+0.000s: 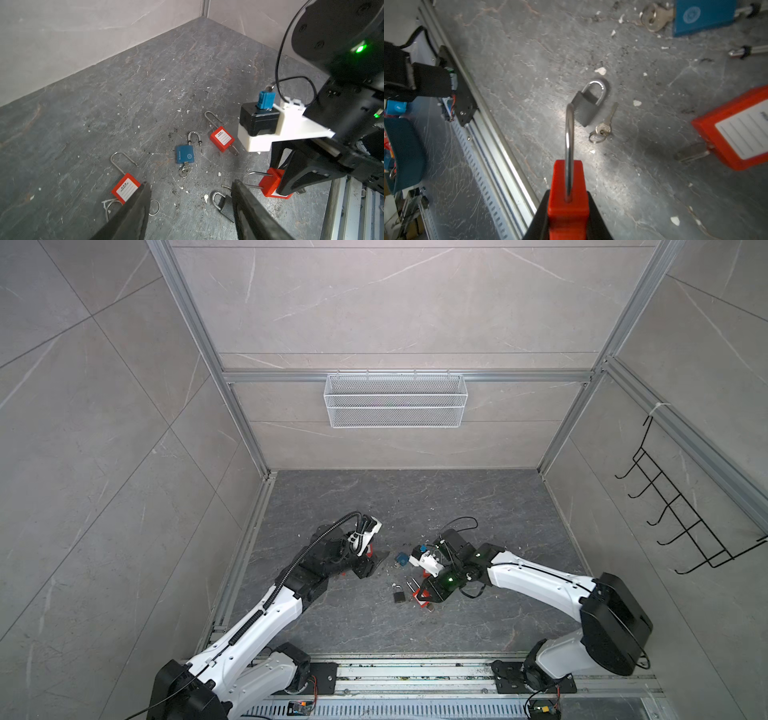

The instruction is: Lock with the key

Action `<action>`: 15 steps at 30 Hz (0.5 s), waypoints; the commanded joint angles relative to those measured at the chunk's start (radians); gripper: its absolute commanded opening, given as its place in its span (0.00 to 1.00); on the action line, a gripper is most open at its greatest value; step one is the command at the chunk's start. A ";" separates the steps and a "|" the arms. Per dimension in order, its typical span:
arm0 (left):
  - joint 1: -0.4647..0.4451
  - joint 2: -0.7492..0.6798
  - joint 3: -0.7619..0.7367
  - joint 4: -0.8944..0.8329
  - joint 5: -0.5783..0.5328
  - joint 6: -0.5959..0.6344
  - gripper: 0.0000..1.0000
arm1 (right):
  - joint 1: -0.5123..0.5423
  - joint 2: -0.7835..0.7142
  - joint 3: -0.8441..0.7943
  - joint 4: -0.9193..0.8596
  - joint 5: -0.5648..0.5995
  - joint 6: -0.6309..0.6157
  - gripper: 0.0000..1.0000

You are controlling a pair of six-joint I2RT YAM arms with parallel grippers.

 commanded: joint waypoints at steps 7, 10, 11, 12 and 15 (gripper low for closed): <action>0.003 -0.002 -0.002 0.006 -0.009 -0.162 0.64 | -0.003 0.085 0.028 0.073 0.108 0.165 0.16; 0.003 0.003 0.000 -0.009 -0.005 -0.151 0.63 | -0.010 0.117 0.040 0.068 0.102 0.172 0.17; 0.004 0.004 0.005 -0.019 -0.005 -0.146 0.63 | -0.013 0.127 0.046 0.067 0.101 0.174 0.17; 0.004 0.006 0.011 -0.031 -0.003 -0.137 0.63 | -0.018 0.136 0.053 0.065 0.105 0.180 0.17; 0.004 0.007 0.024 -0.048 -0.003 -0.128 0.63 | -0.032 0.155 0.055 0.076 0.110 0.205 0.18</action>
